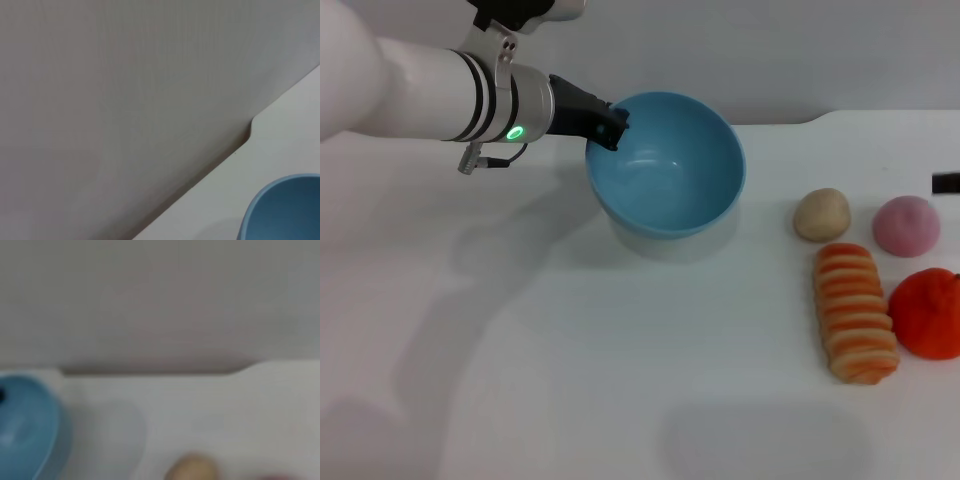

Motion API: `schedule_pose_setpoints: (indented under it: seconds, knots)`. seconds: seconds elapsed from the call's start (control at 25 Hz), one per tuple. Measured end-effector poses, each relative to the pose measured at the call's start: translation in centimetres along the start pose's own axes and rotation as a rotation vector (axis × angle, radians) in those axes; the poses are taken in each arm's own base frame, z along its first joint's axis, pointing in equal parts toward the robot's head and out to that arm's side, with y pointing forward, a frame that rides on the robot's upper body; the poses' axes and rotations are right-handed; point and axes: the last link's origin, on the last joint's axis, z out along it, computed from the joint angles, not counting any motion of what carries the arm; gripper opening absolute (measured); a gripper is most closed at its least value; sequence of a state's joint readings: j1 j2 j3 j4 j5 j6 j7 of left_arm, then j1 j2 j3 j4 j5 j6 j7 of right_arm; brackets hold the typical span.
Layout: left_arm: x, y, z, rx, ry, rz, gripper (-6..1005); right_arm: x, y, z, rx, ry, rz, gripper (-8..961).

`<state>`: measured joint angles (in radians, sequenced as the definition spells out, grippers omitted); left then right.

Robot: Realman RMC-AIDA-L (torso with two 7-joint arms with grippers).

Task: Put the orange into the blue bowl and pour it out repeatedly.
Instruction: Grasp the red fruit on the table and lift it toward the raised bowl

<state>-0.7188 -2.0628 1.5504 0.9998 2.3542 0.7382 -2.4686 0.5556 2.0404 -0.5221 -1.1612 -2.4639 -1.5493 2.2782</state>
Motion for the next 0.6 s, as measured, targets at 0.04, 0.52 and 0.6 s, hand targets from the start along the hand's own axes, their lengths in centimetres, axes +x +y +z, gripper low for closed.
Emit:
schedule_pose_setpoints:
  seconds: [0.04,0.52,0.6]
  knots:
    - [0.0,0.0,0.0,0.001,0.001,0.0,-1,0.2,0.1,0.0,-0.008,0.013,-0.002,618]
    - [0.2,-0.4,-0.1,0.01,0.006,0.002,-1,4.9,-0.4,-0.4,-0.018,0.163,0.075,607]
    - [0.2,-0.4,-0.1,0.01,0.005,0.004,-1,5.6,-0.7,-0.2,-0.013,0.175,0.093,606]
